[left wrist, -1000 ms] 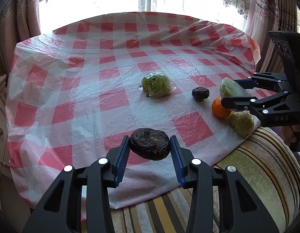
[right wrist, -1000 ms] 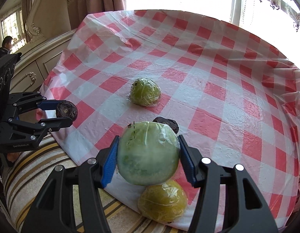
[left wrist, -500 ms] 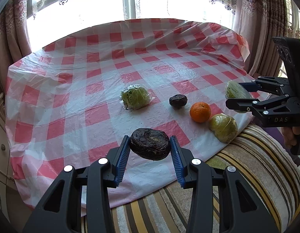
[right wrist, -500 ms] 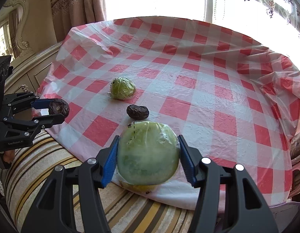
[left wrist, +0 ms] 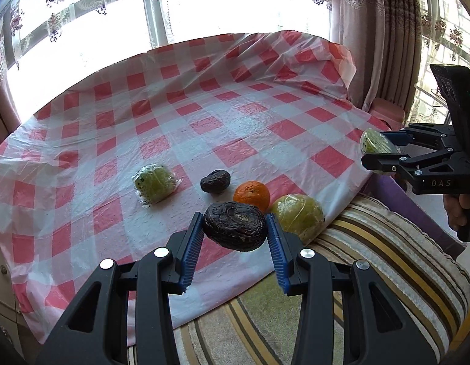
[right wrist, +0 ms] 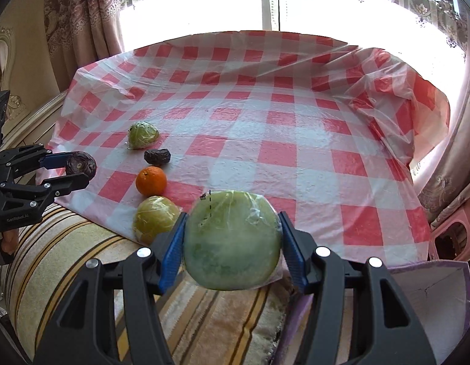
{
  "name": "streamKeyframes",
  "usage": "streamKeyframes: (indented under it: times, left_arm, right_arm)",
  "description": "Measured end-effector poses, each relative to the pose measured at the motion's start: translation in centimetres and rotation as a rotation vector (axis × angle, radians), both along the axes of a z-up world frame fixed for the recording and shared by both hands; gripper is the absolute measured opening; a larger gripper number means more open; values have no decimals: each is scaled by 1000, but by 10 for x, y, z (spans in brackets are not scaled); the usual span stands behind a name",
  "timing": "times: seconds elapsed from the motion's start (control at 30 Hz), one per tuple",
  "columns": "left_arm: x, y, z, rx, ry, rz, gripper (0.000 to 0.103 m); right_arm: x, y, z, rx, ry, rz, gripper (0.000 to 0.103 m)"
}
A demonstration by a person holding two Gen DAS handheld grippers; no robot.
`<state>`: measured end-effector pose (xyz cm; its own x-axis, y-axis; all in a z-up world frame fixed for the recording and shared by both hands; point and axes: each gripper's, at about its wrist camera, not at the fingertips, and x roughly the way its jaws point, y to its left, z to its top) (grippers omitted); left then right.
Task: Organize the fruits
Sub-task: 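Carry the cabbage in the right tool while the left tool carries the dark fruit to the box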
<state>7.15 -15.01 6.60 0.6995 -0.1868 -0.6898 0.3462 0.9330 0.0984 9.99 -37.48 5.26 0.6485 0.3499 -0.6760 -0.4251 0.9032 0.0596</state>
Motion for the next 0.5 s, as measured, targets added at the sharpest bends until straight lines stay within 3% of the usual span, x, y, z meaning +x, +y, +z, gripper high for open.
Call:
streamKeyframes:
  times: [0.5]
  left_arm:
    - [7, -99, 9, 23, -8, -219, 40]
  right_arm:
    - [-15, -123, -24, 14, 55, -269, 58]
